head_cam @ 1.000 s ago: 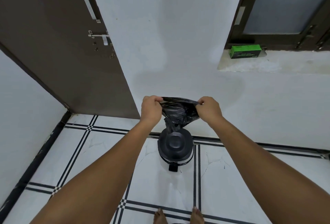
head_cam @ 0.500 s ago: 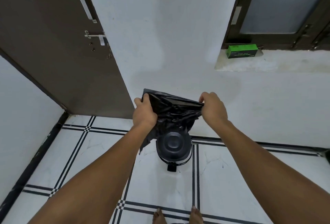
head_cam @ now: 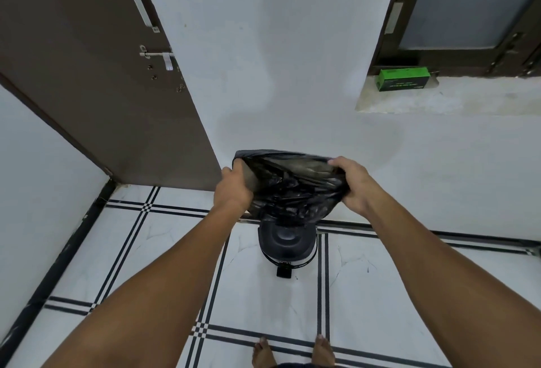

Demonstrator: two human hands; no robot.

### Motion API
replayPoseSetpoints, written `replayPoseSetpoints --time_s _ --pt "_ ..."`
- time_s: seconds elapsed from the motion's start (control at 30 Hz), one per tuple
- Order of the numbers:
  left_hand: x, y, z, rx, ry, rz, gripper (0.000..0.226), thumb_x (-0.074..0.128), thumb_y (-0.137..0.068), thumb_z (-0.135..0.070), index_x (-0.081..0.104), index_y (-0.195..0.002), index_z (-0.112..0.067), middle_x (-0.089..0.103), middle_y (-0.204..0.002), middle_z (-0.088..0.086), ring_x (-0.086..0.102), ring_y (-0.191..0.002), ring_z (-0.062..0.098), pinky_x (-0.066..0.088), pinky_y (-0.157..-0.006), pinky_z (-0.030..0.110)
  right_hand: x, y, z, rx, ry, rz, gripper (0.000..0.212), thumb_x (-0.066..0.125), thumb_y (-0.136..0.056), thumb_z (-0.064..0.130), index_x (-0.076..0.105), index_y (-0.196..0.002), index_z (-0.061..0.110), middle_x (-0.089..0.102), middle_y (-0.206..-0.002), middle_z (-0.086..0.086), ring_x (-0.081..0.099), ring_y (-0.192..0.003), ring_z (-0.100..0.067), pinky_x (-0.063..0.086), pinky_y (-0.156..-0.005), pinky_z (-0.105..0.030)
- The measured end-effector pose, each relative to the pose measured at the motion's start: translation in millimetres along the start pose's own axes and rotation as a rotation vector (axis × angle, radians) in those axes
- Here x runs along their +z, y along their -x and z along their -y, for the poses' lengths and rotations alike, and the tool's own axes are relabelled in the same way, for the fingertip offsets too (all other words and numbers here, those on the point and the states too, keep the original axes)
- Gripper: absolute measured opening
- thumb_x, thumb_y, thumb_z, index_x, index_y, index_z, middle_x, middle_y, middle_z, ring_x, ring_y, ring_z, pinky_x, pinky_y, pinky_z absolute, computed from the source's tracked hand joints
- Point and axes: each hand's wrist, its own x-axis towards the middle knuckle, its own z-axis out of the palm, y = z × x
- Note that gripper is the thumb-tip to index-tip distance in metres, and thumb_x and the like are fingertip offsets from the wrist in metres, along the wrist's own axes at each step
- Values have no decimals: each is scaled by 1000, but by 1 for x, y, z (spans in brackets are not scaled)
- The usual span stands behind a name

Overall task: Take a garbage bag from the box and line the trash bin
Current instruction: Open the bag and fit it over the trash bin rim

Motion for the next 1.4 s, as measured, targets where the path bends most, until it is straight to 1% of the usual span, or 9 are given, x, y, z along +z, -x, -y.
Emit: replayPoseSetpoints --time_s 0.13,0.27,0.37,0.5,0.77,0.93,1.07,1.17,1.4 --pt "0 -3 9 -33 -34 -2 65 58 -91 1 33 -148 -18 44 -134 19 64 -95 46 57 -76 46 -9 0 -4 -255 830 -36 52 89 -71 39 55 -105 17 64 -94 2 63 -80 -17 46 -62 -29" --pt "5 -1 6 1 -53 17 65 60 -90 0 34 -147 -20 45 -129 19 59 -81 41 57 -71 46 -11 -4 -9 -391 1385 -342 13 66 -82 19 59 -92 20 68 -90 -2 60 -78 -26 42 -62 -29" --pt "7 0 4 28 -124 16 70 59 -91 -1 32 -151 -23 45 -129 16 56 -80 36 49 -66 42 -17 -6 -15 -419 1471 -437 15 52 -82 5 56 -94 14 66 -86 -6 58 -74 -30 41 -61 -31" --pt "12 -2 5 46 -128 20 62 58 -91 -7 36 -146 -23 53 -124 12 58 -85 35 48 -69 41 -24 -13 -17 -395 1373 -435 13 52 -83 10 62 -90 16 67 -82 -4 61 -72 -28 44 -61 -30" --pt "36 -7 -9 -170 594 0 28 63 -98 -22 56 -122 -12 67 -117 8 65 -109 32 55 -93 42 -2 -24 -24 -323 995 -239 30 64 -78 40 58 -65 15 62 -63 0 60 -61 -19 40 -52 -26" --pt "57 -11 2 -175 681 131 61 82 -88 -27 47 -137 -17 68 -130 7 65 -119 30 54 -107 47 12 -40 -49 -264 805 -104 29 79 -78 44 73 -82 16 73 -76 2 68 -72 -14 54 -67 -30" --pt "67 -17 24 -75 521 245 89 81 -85 -11 27 -154 -26 67 -133 7 66 -121 31 55 -106 48 28 -45 -65 49 438 73 28 84 -78 16 74 -103 10 78 -95 -14 76 -86 -30 63 -81 -43" --pt "71 -27 48 -50 485 253 99 84 -84 -10 22 -159 -26 64 -138 7 63 -124 32 53 -106 45 43 -54 -77 77 365 17 25 76 -78 3 72 -102 5 76 -93 -20 74 -81 -33 63 -80 -50" --pt "83 -36 88 -130 497 294 104 90 -81 -36 22 -159 -29 63 -139 4 62 -121 30 51 -106 42 61 -65 -110 46 409 -111 14 69 -77 1 69 -86 12 71 -76 -10 67 -64 -24 62 -66 -38"
